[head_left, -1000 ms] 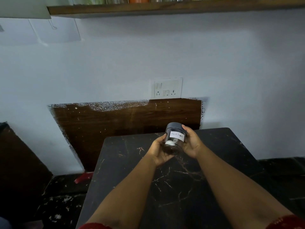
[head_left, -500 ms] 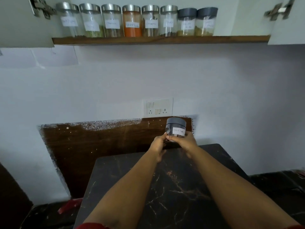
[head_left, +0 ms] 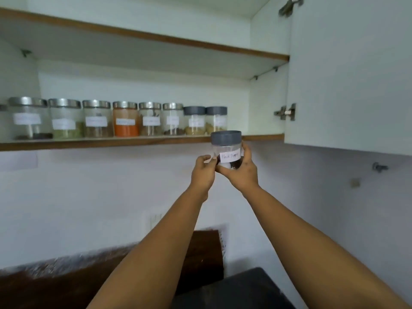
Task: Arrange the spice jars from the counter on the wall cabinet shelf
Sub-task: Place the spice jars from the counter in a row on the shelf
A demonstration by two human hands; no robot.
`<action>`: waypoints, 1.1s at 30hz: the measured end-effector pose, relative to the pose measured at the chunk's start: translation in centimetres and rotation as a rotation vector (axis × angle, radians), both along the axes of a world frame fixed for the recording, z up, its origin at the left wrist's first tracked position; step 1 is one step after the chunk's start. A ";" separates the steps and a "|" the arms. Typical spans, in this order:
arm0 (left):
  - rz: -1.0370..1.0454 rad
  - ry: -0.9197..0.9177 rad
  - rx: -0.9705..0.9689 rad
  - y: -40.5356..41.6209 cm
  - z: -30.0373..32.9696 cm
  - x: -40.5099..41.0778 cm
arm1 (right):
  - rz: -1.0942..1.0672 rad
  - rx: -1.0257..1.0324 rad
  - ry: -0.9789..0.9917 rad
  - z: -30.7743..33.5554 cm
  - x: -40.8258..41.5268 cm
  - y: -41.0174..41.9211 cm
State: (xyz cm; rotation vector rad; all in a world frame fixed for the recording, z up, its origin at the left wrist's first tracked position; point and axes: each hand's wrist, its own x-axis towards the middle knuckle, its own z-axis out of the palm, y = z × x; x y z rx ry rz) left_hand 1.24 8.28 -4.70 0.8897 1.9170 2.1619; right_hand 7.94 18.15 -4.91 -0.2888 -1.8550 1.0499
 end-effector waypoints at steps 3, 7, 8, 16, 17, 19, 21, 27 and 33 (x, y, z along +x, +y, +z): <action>0.010 0.253 -0.054 1.9 5.2 -0.6 | -0.024 0.068 0.064 5.4 -0.7 3.1; 0.261 0.627 -0.310 3.6 10.1 -2.9 | -0.100 0.114 0.064 10.3 -2.7 7.1; 0.441 0.726 -0.482 3.9 10.3 -4.0 | -0.117 0.112 0.040 10.9 -3.5 8.4; 0.785 1.022 -0.849 4.7 6.4 -8.0 | -0.170 0.046 -0.361 12.1 -8.9 15.3; 0.791 1.019 -0.857 4.8 6.5 -8.1 | -0.185 0.058 -0.404 12.3 -9.5 15.3; 0.798 1.012 -0.863 4.8 6.6 -8.3 | -0.238 0.082 -0.489 12.7 -10.4 15.4; 0.808 1.025 -0.878 4.8 6.4 -8.3 | -0.293 0.096 -0.558 12.8 -11.1 15.5; 0.821 1.036 -0.884 4.8 6.4 -8.2 | -0.362 0.143 -0.685 12.9 -12.0 15.9; 0.821 1.033 -0.952 4.4 6.6 -8.2 | -0.365 0.161 -0.695 12.8 -12.2 15.7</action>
